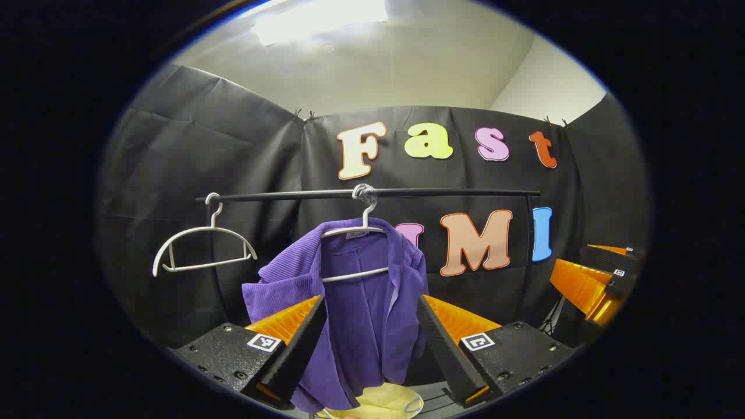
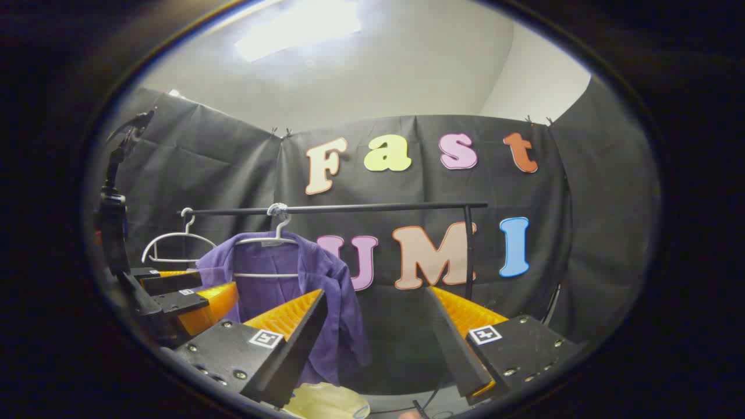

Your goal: Grasp the clothes on the hanger with both hands and then place them into the laundry hamper below.

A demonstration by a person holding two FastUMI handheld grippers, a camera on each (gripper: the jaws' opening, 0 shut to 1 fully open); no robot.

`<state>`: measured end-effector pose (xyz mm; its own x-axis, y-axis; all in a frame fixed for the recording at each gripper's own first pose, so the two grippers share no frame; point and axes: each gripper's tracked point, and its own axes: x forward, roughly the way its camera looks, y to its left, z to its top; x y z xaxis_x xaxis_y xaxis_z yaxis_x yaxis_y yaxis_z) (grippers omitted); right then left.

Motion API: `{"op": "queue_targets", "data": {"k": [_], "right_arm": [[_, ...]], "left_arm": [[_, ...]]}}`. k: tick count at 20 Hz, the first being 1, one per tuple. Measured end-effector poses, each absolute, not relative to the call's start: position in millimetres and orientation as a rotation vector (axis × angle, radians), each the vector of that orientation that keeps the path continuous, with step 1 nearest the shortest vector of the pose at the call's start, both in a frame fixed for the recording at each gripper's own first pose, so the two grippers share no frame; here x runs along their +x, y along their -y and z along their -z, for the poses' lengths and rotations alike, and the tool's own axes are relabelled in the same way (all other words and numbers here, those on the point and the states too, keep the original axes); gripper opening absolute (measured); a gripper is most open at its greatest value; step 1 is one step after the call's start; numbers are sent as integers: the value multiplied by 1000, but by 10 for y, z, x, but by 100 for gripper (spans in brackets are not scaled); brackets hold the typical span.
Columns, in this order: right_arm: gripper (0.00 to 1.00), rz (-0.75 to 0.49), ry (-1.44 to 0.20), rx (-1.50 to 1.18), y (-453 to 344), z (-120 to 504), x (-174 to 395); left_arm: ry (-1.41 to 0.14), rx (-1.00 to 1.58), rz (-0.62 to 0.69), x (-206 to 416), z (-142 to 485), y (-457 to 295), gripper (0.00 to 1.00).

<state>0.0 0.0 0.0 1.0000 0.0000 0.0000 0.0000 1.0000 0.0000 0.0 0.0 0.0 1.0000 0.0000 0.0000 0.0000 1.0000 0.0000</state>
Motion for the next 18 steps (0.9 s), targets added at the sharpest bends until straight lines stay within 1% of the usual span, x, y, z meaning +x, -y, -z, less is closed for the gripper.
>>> {"op": "queue_targets", "data": {"k": [6, 7, 8, 9, 10, 11, 12, 14, 15, 18], "right_arm": [[100, -7, 4, -1, -17, -13, -17], [96, -10, 2, -1, -29, -3, -14], [100, -13, -1, 0, -37, 9, -21], [96, -14, -3, 0, -45, 16, -11], [100, -16, -4, 1, -52, 20, -19], [96, -16, -5, 2, -69, 33, -22], [100, -16, -5, 3, -72, 31, -26], [100, -18, -4, 3, -81, 24, -18], [96, -18, -4, 3, -77, 23, -24], [96, -20, -2, -1, -102, 25, -29]], "left_arm": [[-13, 0, -33, -50, 32, -132, 94], [-15, 2, -37, -61, 36, -152, 94], [-17, 4, -41, -69, 42, -168, 94], [-18, 7, -43, -80, 41, -172, 94], [-18, 11, -44, -90, 42, -186, 94], [-16, 15, -47, -96, 35, -200, 94], [-16, 18, -51, -95, 39, -223, 94], [-19, 18, -53, -104, 44, -237, 94], [-22, 17, -55, -104, 46, -244, 94], [-21, 14, -60, -109, 38, -276, 94]]}}
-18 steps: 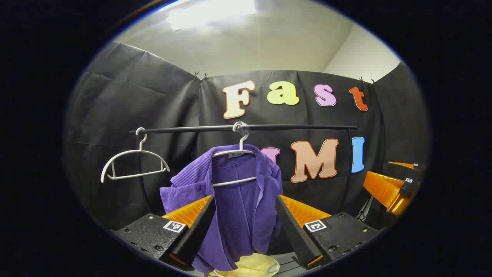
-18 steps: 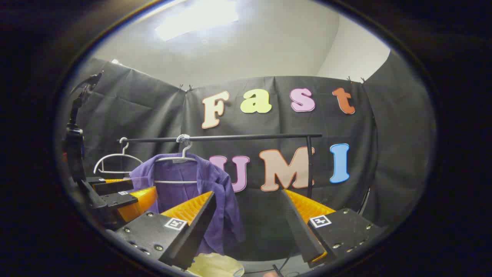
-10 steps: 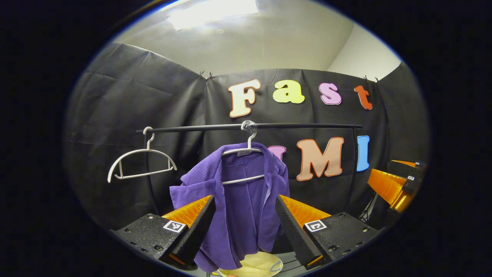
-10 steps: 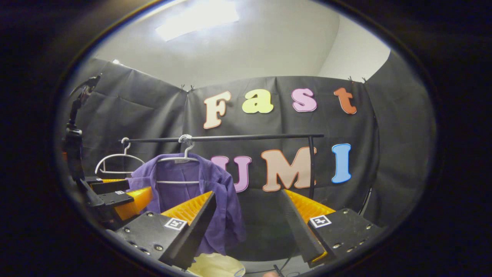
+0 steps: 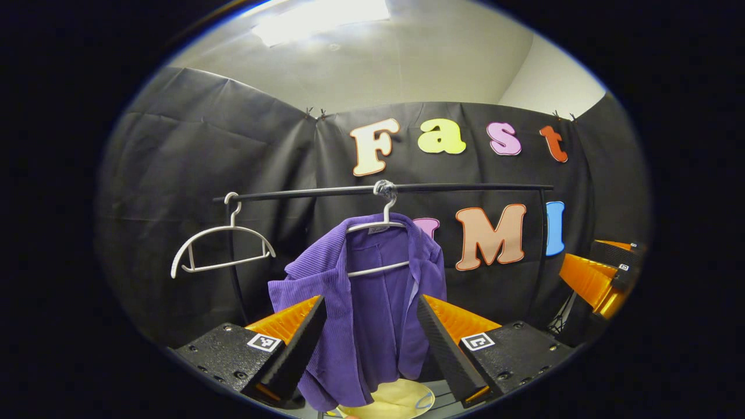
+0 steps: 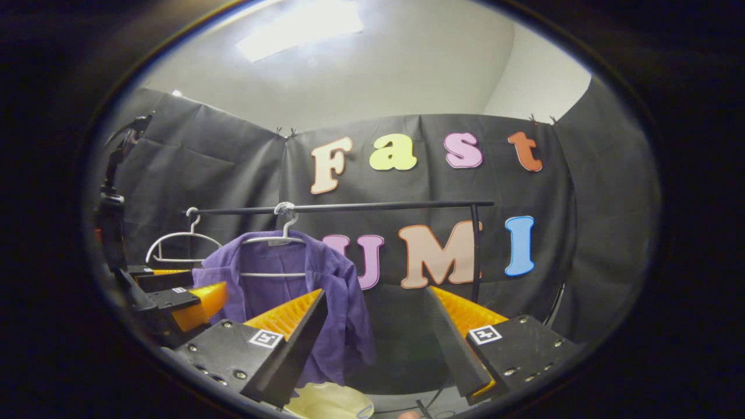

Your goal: Grasp the clothes on the hanger with both hands and then place them into the laundry hamper below.

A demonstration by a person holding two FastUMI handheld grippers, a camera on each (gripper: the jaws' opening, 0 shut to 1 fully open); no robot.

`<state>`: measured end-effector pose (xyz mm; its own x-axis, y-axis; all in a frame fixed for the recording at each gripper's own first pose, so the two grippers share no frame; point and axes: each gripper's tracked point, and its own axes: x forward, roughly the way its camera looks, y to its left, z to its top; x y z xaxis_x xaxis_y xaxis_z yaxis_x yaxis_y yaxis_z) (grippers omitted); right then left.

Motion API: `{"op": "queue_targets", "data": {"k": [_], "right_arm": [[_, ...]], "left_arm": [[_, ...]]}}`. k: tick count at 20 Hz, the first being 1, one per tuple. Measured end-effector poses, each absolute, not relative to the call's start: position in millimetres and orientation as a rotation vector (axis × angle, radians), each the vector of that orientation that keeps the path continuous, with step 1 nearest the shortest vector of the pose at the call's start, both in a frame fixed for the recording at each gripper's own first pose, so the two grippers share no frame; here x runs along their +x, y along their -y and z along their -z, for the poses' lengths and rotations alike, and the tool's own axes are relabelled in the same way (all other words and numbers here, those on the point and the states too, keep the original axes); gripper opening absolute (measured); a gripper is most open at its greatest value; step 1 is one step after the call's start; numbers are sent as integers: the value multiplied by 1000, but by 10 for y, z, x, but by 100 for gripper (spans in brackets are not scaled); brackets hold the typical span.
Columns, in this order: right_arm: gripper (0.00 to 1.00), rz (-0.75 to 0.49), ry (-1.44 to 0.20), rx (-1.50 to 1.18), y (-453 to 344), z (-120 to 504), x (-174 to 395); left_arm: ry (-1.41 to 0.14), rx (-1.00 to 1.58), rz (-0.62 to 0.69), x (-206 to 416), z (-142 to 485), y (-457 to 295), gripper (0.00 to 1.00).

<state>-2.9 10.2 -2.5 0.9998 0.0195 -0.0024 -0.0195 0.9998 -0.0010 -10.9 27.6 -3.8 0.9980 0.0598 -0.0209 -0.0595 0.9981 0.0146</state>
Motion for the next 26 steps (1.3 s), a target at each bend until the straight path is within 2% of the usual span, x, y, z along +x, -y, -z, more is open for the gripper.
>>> {"op": "queue_targets", "data": {"k": [2, 8, 16, 17, 18, 26], "right_arm": [[100, -21, -6, 0, -117, 34, -33], [100, -36, -18, -7, -188, 53, 1], [100, -68, -34, -24, -304, 173, 27], [96, -71, -37, -27, -313, 184, 38], [100, -75, -38, -30, -327, 194, 58], [100, -103, -62, -39, -409, 402, 266]], "left_arm": [[-23, 20, -61, -105, 42, -293, 94], [-27, 20, -77, -92, 55, -384, 96], [-53, 39, -117, 57, 164, -522, 94], [-55, 40, -123, 84, 177, -536, 94], [-60, 42, -129, 101, 207, -557, 96], [-116, 60, -196, 401, 544, -709, 94]]}}
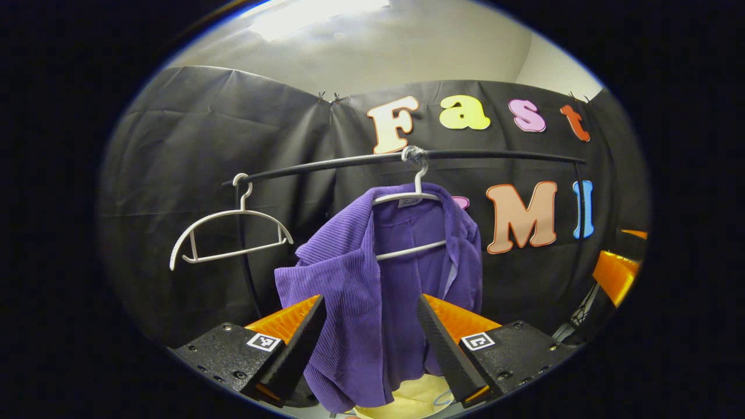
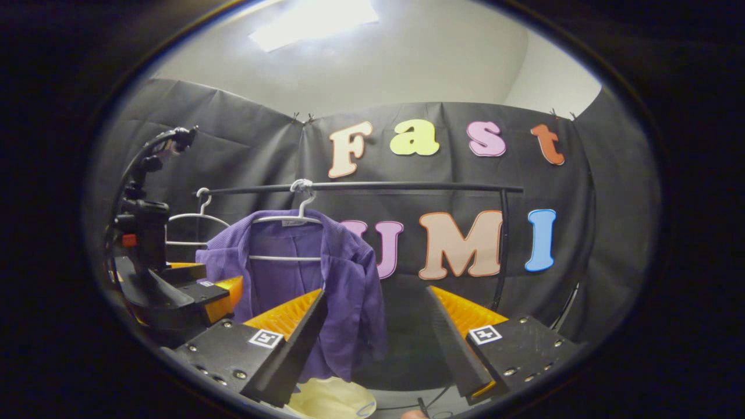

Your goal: Grasp the clothes on the hanger with both hands and then place them into the laundry hamper below.

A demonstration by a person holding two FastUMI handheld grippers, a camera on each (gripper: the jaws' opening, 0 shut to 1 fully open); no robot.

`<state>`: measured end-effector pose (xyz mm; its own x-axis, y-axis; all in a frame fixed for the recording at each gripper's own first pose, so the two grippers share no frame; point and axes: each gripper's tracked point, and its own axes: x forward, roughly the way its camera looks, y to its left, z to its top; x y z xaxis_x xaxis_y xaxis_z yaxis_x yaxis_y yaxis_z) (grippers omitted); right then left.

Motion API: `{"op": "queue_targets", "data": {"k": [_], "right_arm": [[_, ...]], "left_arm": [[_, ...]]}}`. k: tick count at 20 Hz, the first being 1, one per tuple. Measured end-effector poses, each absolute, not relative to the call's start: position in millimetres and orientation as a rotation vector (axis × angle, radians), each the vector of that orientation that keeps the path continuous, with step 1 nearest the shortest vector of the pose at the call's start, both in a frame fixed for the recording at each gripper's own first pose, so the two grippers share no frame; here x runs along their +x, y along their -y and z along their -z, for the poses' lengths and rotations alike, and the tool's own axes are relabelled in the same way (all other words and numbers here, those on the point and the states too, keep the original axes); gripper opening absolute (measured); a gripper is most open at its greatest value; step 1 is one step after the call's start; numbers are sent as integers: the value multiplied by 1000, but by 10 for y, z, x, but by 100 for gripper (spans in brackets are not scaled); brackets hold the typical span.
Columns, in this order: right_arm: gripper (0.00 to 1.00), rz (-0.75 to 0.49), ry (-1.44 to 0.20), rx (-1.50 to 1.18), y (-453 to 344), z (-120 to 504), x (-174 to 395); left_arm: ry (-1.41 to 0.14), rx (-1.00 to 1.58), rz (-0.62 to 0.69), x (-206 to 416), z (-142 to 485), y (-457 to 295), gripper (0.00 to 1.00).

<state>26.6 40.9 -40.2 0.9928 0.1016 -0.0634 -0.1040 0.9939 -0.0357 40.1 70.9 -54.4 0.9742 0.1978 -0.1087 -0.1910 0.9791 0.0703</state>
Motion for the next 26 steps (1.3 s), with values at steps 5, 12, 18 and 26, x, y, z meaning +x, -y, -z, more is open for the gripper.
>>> {"op": "queue_targets", "data": {"k": [5, 12, 18, 26], "right_arm": [[100, -108, -72, -61, -418, 482, 531], [100, -147, -67, -84, -544, 497, 847], [100, -184, -73, -87, -675, 588, 991], [100, -231, -97, -83, -808, 719, 1171]], "left_arm": [[-129, 61, -271, 638, 763, -802, 94], [-146, 69, -404, 823, 1020, -967, 97], [-204, 148, -477, 955, 1266, -1112, 97], [-247, 102, -510, 1020, 1398, -1282, 54]]}}
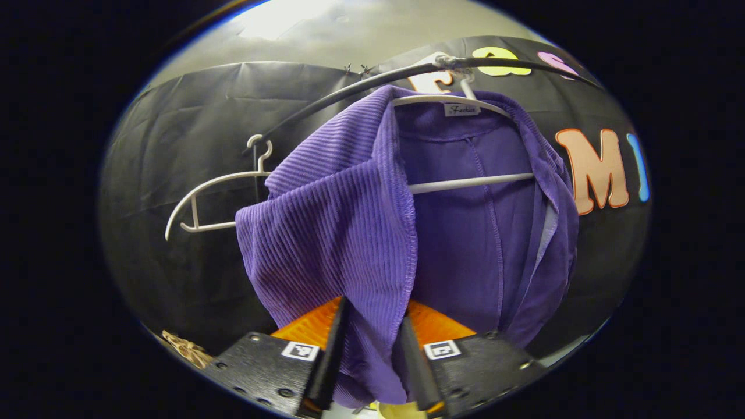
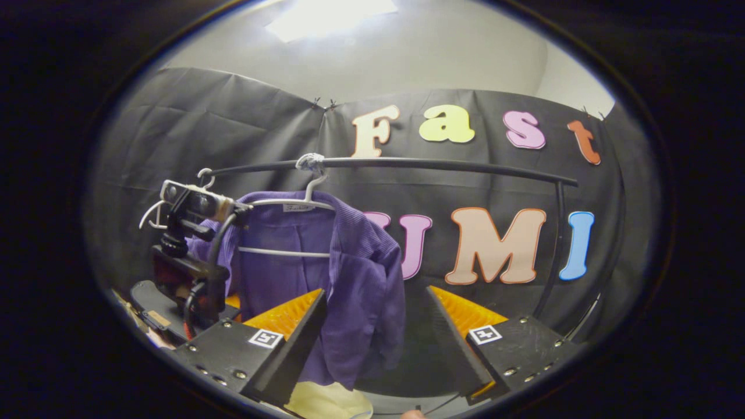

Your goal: Grasp the clothes on the hanger with both hands and then place them into the laundry hamper below.

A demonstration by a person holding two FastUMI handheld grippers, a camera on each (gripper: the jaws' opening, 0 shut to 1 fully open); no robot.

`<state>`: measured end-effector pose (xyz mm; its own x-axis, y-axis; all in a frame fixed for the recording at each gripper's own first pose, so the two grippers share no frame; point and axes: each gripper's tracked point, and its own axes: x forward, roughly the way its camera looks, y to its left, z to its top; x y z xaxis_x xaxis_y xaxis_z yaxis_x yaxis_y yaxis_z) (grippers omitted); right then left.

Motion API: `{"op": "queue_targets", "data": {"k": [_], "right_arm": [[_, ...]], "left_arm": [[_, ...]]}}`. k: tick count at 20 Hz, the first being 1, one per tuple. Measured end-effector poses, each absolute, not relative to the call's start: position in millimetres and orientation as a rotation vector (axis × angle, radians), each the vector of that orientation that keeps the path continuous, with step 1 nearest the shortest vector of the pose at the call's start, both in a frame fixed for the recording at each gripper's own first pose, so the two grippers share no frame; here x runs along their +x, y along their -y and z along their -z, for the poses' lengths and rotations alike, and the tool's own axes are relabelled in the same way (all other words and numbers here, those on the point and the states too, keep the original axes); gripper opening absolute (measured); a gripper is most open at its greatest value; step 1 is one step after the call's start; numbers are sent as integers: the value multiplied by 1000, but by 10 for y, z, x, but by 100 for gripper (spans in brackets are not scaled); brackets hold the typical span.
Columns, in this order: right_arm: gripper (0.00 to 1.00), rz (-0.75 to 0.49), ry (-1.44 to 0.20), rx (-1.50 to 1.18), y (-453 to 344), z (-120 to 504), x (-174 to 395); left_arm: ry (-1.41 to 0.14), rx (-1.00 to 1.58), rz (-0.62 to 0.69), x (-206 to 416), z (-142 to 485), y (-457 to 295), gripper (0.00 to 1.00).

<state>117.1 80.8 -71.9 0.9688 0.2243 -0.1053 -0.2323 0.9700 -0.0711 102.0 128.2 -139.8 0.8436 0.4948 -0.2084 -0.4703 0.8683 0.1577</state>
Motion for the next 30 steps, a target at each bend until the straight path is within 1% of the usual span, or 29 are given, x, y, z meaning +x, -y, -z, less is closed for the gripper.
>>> {"op": "queue_targets", "data": {"k": [2, 3, 4, 5, 6, 7, 8, 9, 10, 14, 17, 18, 19, 20, 21, 22, 23, 24, 29, 30], "right_arm": [[100, -244, -107, -81, -847, 773, 1226], [96, -251, -113, -79, -877, 819, 1241], [100, -259, -120, -79, -912, 847, 1270], [96, -265, -129, -81, -954, 888, 1273], [100, -271, -135, -83, -994, 925, 1300], [96, -275, -139, -86, -1042, 957, 1327], [96, -277, -144, -89, -1071, 981, 1366], [96, -282, -151, -90, -1121, 1027, 1404], [100, -285, -158, -88, -1160, 1059, 1452], [100, -284, -180, -77, -1320, 1213, 1652], [100, -278, -192, -64, -1483, 1320, 1771], [96, -273, -194, -60, -1540, 1340, 1829], [96, -265, -194, -57, -1591, 1353, 1881], [100, -261, -191, -56, -1652, 1357, 1940], [100, -249, -185, -59, -1688, 1360, 1994], [96, -222, -178, -66, -1699, 1351, 2068], [100, -201, -173, -71, -1705, 1350, 2119], [96, -185, -168, -71, -1723, 1347, 2174], [96, -100, -172, -95, -1664, 1450, 2419], [100, -80, -180, -102, -1620, 1485, 2453]], "left_arm": [[-252, 93, -506, 1003, 1405, -1303, 33], [-249, 94, -492, 974, 1388, -1290, 23], [-242, 93, -472, 988, 1391, -1281, 12], [-239, 95, -454, 972, 1377, -1258, 2], [-236, 97, -439, 951, 1374, -1253, 2], [-231, 96, -426, 953, 1360, -1248, 2], [-224, 92, -412, 934, 1350, -1232, 4], [-220, 90, -401, 925, 1332, -1231, 3], [-217, 87, -392, 899, 1333, -1245, 2], [-209, 62, -358, 826, 1284, -1270, 2], [-203, 52, -329, 797, 1232, -1260, 2], [-199, 54, -321, 781, 1212, -1270, 2], [-196, 59, -316, 786, 1189, -1285, 2], [-195, 63, -309, 777, 1186, -1293, 2], [-195, 66, -305, 776, 1175, -1298, 2], [-193, 67, -298, 771, 1171, -1308, 0], [-193, 67, -291, 767, 1168, -1312, 0], [-193, 69, -285, 766, 1160, -1313, 0], [-189, 86, -266, 763, 1133, -1336, 2], [-187, 87, -265, 741, 1133, -1336, 2]]}}
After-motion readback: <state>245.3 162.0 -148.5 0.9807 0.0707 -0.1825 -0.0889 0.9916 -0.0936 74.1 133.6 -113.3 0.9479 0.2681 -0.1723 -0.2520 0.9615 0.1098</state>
